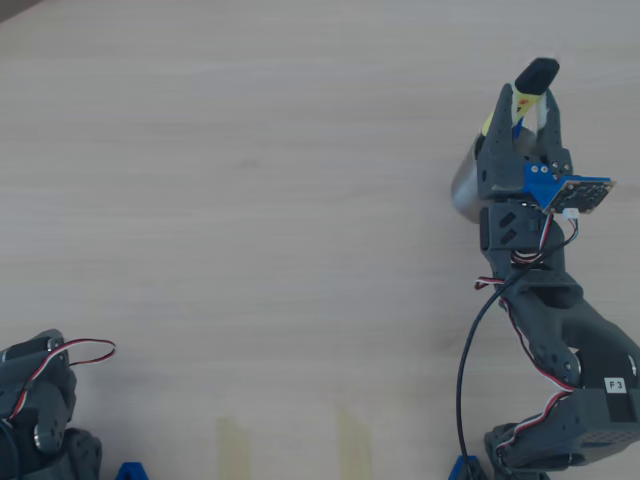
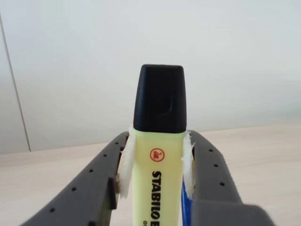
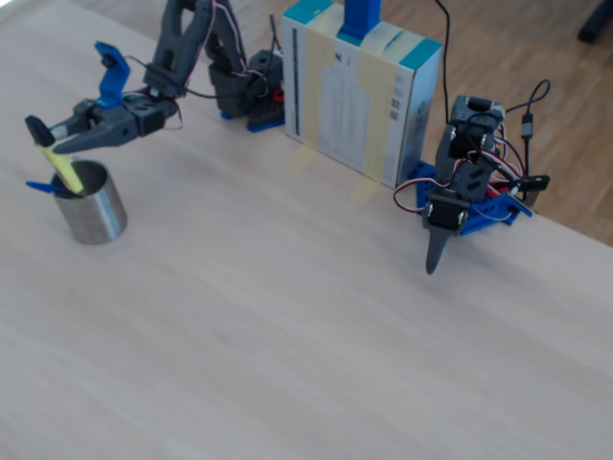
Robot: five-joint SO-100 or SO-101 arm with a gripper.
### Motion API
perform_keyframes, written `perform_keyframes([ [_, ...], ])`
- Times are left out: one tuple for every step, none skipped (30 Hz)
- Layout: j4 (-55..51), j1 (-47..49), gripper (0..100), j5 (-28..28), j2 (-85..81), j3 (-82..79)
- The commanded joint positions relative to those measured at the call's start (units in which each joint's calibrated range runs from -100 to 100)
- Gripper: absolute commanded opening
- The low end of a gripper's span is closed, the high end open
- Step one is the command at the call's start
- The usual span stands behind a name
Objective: Grab the yellow pen and put it in the silver cup.
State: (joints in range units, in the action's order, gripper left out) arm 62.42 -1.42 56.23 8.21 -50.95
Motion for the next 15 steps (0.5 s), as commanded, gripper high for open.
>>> perform_keyframes([
  [0.5, -0.8, 9, -0.3, -0.2, 2.6],
  [0.3, -0.8, 9, -0.3, -0.2, 2.6],
  [0.3, -0.8, 9, -0.3, -0.2, 2.6],
  [0.3, -0.8, 9, -0.3, -0.2, 2.6],
  [0.3, -0.8, 9, -0.3, -0.2, 2.6],
  [0.3, -0.8, 9, -0.3, -0.2, 2.6],
  [0.3, -0.8, 9, -0.3, -0.1, 2.4],
  [0.3, -0.8, 9, -0.3, -0.1, 1.7],
  [0.3, -0.9, 9, -0.3, -0.1, 1.1],
  [0.3, -1.5, 9, -0.3, -0.2, 0.5],
  [0.3, -2.0, 9, -0.3, -0.3, 0.0],
  [0.3, -2.2, 9, -0.3, -0.4, -0.5],
  [0.3, -2.4, 9, -0.3, -0.6, -0.9],
  [0.3, -2.6, 9, -0.3, -0.6, -1.2],
  [0.3, -2.7, 9, -0.3, -0.7, -1.3],
])
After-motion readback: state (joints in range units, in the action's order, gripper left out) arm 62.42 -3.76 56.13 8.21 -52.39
